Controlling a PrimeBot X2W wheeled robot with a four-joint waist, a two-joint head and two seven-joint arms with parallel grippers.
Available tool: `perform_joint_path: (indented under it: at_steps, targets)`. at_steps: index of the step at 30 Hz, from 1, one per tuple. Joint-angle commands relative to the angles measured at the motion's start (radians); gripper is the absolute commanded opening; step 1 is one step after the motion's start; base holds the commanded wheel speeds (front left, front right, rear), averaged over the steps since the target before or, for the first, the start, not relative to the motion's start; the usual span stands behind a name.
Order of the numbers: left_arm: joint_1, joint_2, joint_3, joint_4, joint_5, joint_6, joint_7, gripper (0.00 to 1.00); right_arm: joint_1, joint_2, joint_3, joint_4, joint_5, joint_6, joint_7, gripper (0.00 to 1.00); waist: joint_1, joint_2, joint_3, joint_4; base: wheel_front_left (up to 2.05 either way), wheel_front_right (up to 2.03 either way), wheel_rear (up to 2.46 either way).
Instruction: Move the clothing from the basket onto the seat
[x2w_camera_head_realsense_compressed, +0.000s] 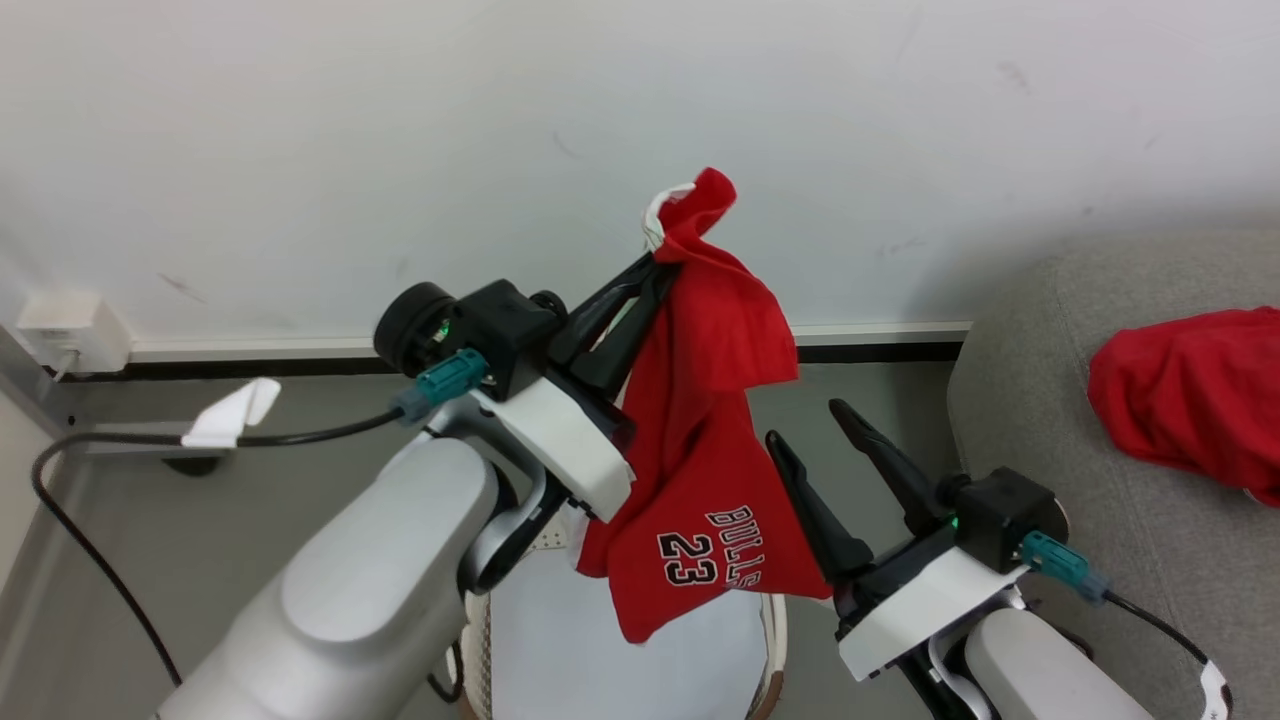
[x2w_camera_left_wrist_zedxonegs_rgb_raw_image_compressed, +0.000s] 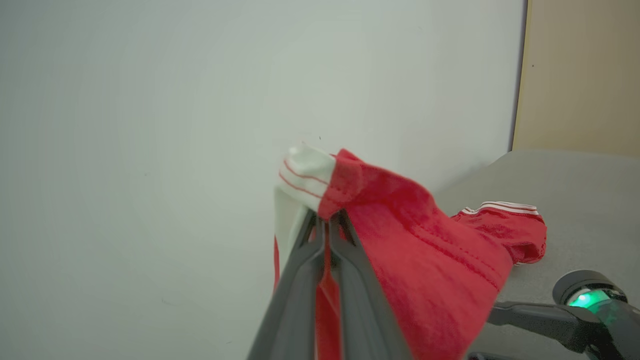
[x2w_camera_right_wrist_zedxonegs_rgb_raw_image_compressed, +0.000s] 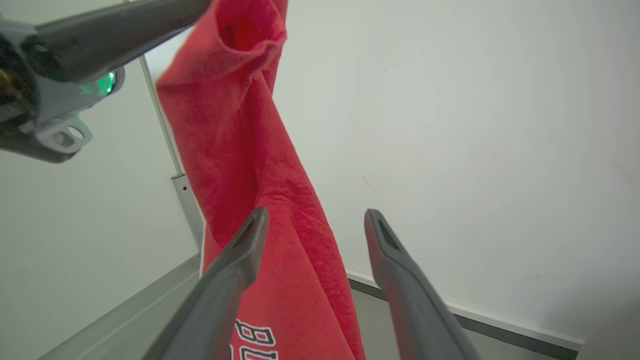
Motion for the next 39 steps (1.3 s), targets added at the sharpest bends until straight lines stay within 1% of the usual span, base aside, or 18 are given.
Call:
perform_joint_path:
  at_steps: [1, 9, 16, 22, 28, 29, 30, 31, 39]
  targets:
    - [0.015, -0.009, -0.007, -0.009, -0.005, -0.004, -0.004, 0.00, -0.029, 0.008, 0.024, 0.033, 0.012, -0.002, 0.001, 1.00, 0.0000, 0.0000, -0.004, 0.016, 0.00, 0.00, 0.00]
    - [0.024, -0.037, -0.048, -0.037, -0.005, -0.017, 0.009, 0.00, -0.121, 0.032, 0.118, 0.177, 0.083, -0.002, 0.001, 1.00, 0.0000, 0.0000, -0.015, 0.076, 0.00, 0.00, 0.00]
    - [0.025, -0.072, -0.086, -0.056, -0.016, -0.041, 0.017, 0.00, -0.199, 0.032, 0.206, 0.334, 0.155, -0.002, 0.001, 1.00, 0.0000, 0.0000, -0.024, 0.139, 0.00, 0.00, 0.00]
    - [0.023, -0.108, -0.123, -0.073, -0.026, -0.057, 0.026, 0.00, -0.241, 0.031, 0.281, 0.427, 0.235, -0.002, 0.001, 1.00, 0.0000, 0.0000, -0.029, 0.190, 0.00, 0.00, 0.00]
    - [0.024, -0.119, -0.143, -0.105, -0.043, -0.066, 0.035, 0.00, -0.270, 0.033, 0.357, 0.495, 0.312, -0.002, 0.009, 1.00, 0.0000, 0.0000, -0.026, 0.223, 0.00, 0.00, 0.00]
    - [0.025, -0.119, -0.144, -0.110, -0.044, -0.066, 0.037, 0.00, -0.277, 0.034, 0.369, 0.501, 0.324, -0.002, 0.009, 0.74, 0.0000, 0.0000, -0.027, 0.226, 0.00, 0.00, 0.00]
    - [0.025, -0.117, -0.145, -0.115, -0.045, -0.066, 0.039, 0.00, -0.285, 0.034, 0.380, 0.507, 0.337, -0.002, 0.008, 0.40, 0.0000, 0.0000, -0.027, 0.228, 0.00, 0.00, 0.00]
    - [0.026, -0.116, -0.146, -0.119, -0.046, -0.066, 0.040, 0.00, -0.291, 0.034, 0.391, 0.510, 0.348, -0.002, 0.007, 0.00, 0.0000, 0.0000, -0.027, 0.231, 0.00, 0.00, 0.00]
    - [0.035, -0.097, -0.145, -0.133, -0.051, -0.057, 0.045, 0.00, -0.321, 0.018, 0.427, 0.513, 0.405, -0.002, 0.000, 0.00, 0.0000, 0.0000, -0.026, 0.237, 0.00, 0.00, 0.00]
